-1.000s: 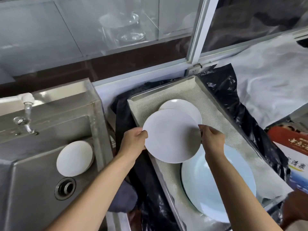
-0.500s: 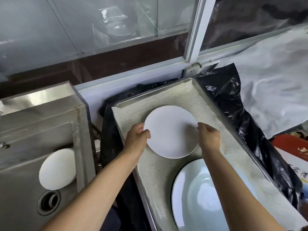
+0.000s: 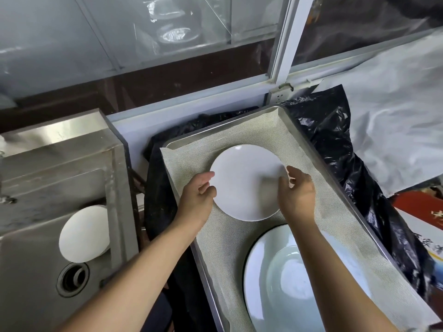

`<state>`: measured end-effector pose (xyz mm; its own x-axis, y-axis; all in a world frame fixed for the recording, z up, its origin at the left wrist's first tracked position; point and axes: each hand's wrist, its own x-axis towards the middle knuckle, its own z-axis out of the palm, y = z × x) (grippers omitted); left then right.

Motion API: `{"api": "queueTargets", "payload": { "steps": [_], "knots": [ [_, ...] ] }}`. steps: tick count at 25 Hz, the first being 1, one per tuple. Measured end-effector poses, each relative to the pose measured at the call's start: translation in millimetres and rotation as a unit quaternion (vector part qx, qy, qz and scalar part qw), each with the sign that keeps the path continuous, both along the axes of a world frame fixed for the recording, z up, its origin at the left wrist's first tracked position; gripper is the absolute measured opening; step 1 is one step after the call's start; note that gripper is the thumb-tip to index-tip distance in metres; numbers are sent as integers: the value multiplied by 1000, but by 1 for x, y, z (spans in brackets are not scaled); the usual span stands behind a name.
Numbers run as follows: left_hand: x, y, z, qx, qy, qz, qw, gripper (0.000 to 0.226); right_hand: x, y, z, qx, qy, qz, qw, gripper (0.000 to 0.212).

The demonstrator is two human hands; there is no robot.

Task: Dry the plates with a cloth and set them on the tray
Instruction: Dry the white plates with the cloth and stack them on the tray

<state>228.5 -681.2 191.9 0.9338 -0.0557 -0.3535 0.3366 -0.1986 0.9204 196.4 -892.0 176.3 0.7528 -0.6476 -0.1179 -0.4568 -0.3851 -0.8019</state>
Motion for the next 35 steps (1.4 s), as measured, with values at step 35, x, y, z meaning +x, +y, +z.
{"api": "queueTargets", "payload": {
  "steps": [35],
  "knots": [
    [-148, 443, 34, 47, -65, 77, 994, 40, -109, 478, 29, 66, -37, 195, 978, 31]
  ]
}}
